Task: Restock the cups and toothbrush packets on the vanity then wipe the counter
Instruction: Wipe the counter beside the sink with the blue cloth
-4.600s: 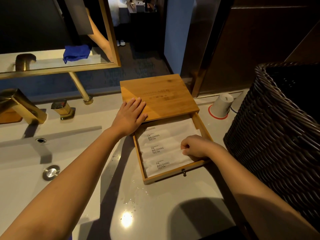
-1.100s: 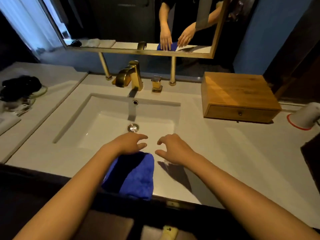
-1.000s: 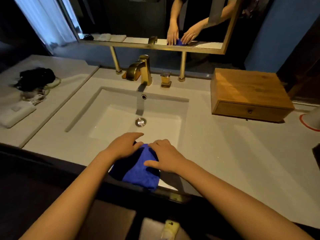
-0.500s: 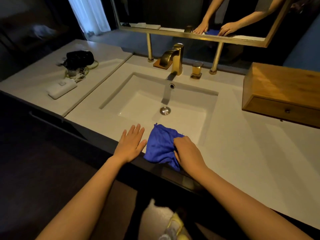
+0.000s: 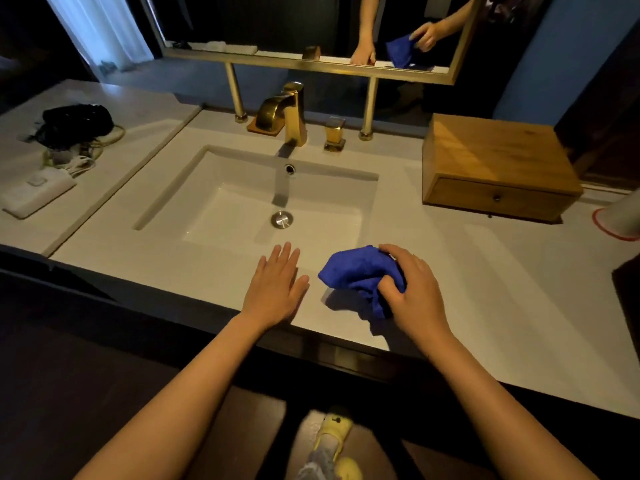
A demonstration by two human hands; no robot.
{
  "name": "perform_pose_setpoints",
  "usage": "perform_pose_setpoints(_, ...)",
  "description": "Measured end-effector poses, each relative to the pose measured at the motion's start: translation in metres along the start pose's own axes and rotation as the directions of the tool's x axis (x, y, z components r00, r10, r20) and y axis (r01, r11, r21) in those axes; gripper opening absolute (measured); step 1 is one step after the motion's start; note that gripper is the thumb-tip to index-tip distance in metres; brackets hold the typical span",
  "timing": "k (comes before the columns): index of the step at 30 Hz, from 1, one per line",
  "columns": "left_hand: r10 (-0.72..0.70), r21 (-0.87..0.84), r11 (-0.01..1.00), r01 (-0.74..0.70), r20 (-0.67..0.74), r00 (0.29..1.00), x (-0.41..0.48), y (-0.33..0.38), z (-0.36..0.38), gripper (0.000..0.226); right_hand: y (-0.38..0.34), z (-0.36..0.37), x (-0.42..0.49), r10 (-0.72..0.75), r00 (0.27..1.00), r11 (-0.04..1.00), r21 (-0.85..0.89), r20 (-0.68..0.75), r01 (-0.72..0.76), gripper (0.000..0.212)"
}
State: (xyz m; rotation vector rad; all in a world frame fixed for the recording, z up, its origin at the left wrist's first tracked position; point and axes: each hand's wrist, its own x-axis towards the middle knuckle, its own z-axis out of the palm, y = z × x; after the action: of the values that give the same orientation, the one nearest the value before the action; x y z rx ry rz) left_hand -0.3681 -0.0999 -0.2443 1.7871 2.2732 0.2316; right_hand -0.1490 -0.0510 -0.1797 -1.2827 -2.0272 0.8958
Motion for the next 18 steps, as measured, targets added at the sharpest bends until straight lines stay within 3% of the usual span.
perform_pose_setpoints(5, 0.098, 0.019, 0.995, -0.098, 0.033, 0.995, 0.014, 0.028, 0.016, 0.061, 0.022, -0.052, 0.001, 0.084, 0.970, 0.990, -0.088, -0.227, -0.106, 0.037)
perform_pose_setpoints(9, 0.108, 0.079, 0.991, -0.109, 0.016, 0.994, 0.020, 0.023, 0.019, 0.061, 0.055, -0.060, -0.017, 0.149, 0.956, 0.925, -0.307, -0.253, -0.225, 0.027)
perform_pose_setpoints(12, 0.085, 0.116, 0.989, -0.086, 0.017, 0.996, 0.025, 0.011, 0.017, 0.066, 0.078, -0.045, -0.032, 0.180, 0.976, 0.870, -0.444, -0.122, -0.216, 0.033)
perform_pose_setpoints(15, 0.065, 0.134, 0.989, -0.067, 0.018, 0.998, 0.026, 0.007, 0.021, 0.075, 0.091, -0.025, -0.032, 0.141, 0.983, 0.878, -0.475, 0.119, -0.068, 0.061)
perform_pose_setpoints(18, 0.063, 0.128, 0.990, -0.062, -0.003, 0.998, 0.025, 0.008, 0.024, 0.072, 0.096, -0.012, -0.024, 0.087, 0.972, 0.802, -0.594, 0.217, 0.061, 0.079)
